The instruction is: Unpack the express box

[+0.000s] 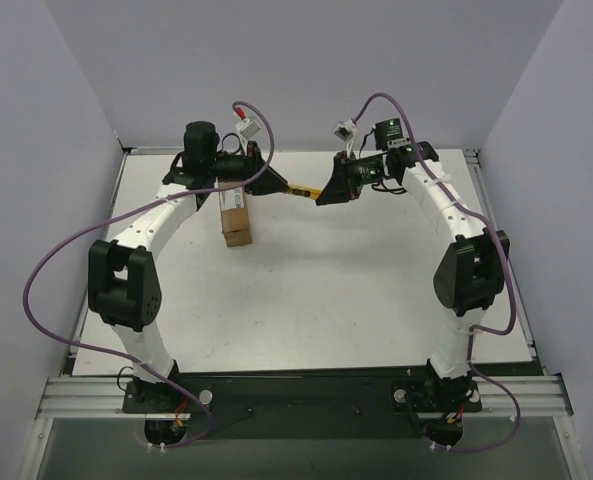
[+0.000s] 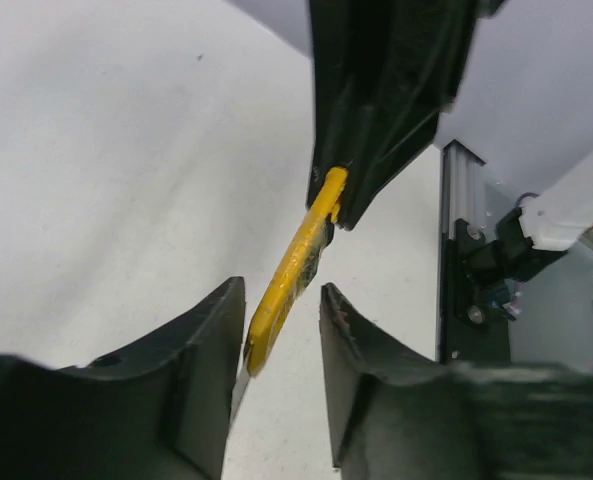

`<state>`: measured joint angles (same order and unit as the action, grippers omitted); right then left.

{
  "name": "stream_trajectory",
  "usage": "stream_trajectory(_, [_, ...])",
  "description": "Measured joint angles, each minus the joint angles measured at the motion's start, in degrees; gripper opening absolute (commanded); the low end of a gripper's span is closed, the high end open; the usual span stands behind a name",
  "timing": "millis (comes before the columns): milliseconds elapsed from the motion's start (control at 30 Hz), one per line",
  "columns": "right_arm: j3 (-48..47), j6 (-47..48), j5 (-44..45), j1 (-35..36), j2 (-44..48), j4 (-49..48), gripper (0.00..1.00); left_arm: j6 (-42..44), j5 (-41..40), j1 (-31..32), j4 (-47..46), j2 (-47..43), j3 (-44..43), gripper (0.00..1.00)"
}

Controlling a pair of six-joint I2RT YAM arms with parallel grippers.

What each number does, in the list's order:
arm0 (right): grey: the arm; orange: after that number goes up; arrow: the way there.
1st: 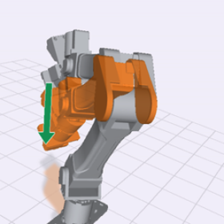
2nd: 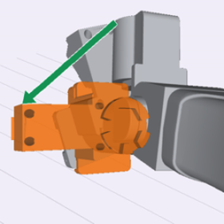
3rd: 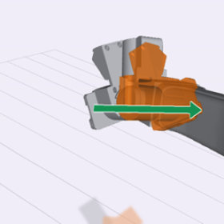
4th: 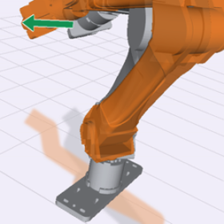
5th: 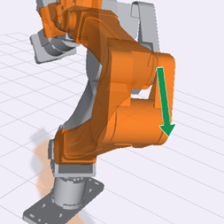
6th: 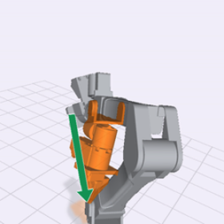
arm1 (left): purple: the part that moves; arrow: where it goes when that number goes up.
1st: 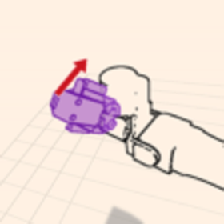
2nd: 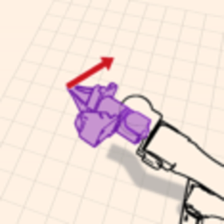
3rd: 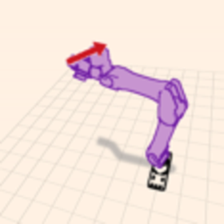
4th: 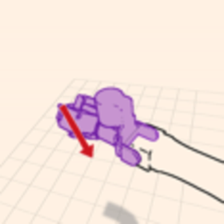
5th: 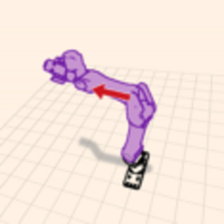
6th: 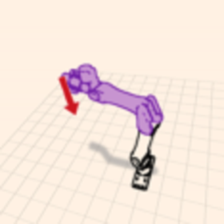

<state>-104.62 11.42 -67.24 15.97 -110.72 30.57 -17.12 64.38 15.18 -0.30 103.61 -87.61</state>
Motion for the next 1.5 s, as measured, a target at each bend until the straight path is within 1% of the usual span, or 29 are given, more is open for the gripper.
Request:
stream_trajectory(33, [-0.2,3.2,1.4,0.4,0.0,1.7,0.0,4.2,-1.4,0.0,2.4,0.0,-0.1,0.66])
stream_trajectory(67, [-0.5,6.9,4.0,0.9,0.2,4.0,0.0,7.9,-2.9,0.1,5.9,0.0,-0.2,0.69])
stream_trajectory(167, [-0.7,18.3,12.8,2.8,1.7,10.8,0.0,23.2,-8.1,-0.7,17.9,-0.5,-0.4,0.7])
stream_trajectory(233, [-0.8,25.5,17.9,3.7,3.3,14.8,0.0,33.1,-11.3,-1.3,24.1,-2.2,0.2,0.73])
stream_trajectory(333, [-1.1,34.4,23.8,5.0,5.6,18.8,0.0,42.2,-14.1,-1.7,26.6,-8.3,4.7,0.77])
stream_trajectory(433, [-2.3,41.0,29.0,6.7,7.5,21.3,0.0,46.9,-15.3,-0.5,25.6,-16.3,9.6,0.76])
stream_trajectory(467, [-2.6,42.2,30.0,7.1,7.9,21.6,0.0,47.7,-15.3,0.1,25.1,-17.7,10.4,0.76])
stream_trajectory(533, [-3.0,44.6,32.0,8.1,8.6,22.0,0.0,48.7,-15.1,1.9,23.2,-19.7,11.6,0.75])
stream_trajectory(600, [-3.2,46.0,33.4,9.3,8.9,22.4,0.0,48.9,-14.8,3.6,21.1,-19.6,12.4,0.74])
stream_trajectory(833, [-4.3,47.8,35.9,13.5,9.0,23.2,0.0,44.4,-14.7,5.0,12.2,-14.6,16.1,0.7])
stream_trajectory(867, [-4.9,47.6,36.2,13.8,8.9,23.3,0.0,43.5,-14.7,5.2,10.8,-13.9,16.4,0.66])
stream_trajectory(967, [-7.7,46.7,36.5,14.0,8.8,23.5,0.0,40.8,-14.3,6.1,7.0,-12.2,16.5,0.62])
stream_trajectory(1000, [-8.5,46.4,36.5,14.0,8.8,23.4,0.0,40.1,-14.0,6.3,5.8,-11.7,16.5,0.58])
stream_trajectory(1067, [-10.2,45.4,36.5,14.1,8.8,23.4,0.0,39.0,-13.4,6.5,4.3,-10.8,16.5,0.53])
stream_trajectory(1100, [-10.7,45.0,36.5,14.1,8.8,23.3,0.0,38.6,-13.1,6.5,3.6,-10.4,16.5,0.47])
stream_trajectory(1133, [-11.0,44.6,36.5,14.1,8.8,23.2,0.0,38.2,-12.9,6.5,2.9,-10.0,16.5,0.43])
stream_trajectory(1200, [-11.0,44.1,36.5,14.1,8.7,23.3,0.0,37.2,-12.5,6.5,2.2,-9.6,16.5,0.38])
stream_trajectory(1400, [-10.9,43.4,37.4,14.1,8.7,23.1,0.0,32.6,-11.1,6.5,-1.5,-8.7,16.5,0.39])
stream_trajectory(1500, [-10.7,43.0,37.7,14.1,8.7,22.8,0.0,30.4,-10.4,6.5,-3.7,-8.4,16.4,0.43])
